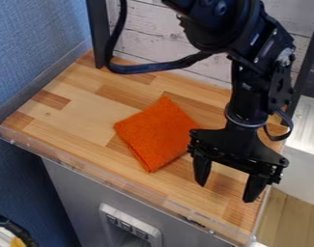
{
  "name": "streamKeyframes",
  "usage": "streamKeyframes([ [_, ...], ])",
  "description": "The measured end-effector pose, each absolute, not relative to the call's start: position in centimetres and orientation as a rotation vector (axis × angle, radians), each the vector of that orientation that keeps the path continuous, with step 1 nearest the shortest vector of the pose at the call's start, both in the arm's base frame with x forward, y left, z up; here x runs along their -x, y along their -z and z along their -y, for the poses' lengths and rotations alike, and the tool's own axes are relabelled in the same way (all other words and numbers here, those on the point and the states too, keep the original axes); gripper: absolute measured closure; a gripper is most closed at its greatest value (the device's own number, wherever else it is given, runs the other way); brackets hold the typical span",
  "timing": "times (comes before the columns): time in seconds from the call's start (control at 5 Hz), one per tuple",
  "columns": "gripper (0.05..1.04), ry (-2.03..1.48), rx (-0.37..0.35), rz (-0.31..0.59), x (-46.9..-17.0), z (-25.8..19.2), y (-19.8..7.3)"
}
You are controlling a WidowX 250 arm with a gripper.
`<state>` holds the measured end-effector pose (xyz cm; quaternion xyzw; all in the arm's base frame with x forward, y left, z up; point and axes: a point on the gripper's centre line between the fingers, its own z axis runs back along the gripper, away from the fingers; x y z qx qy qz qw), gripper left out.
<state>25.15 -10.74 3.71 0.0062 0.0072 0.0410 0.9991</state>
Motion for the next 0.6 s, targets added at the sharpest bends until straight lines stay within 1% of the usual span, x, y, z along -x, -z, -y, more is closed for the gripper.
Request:
streamKeyframes([
  [0.6, 0.084, -0.07, 0.003, -0.005, -24.79, 10.76, -4.9],
])
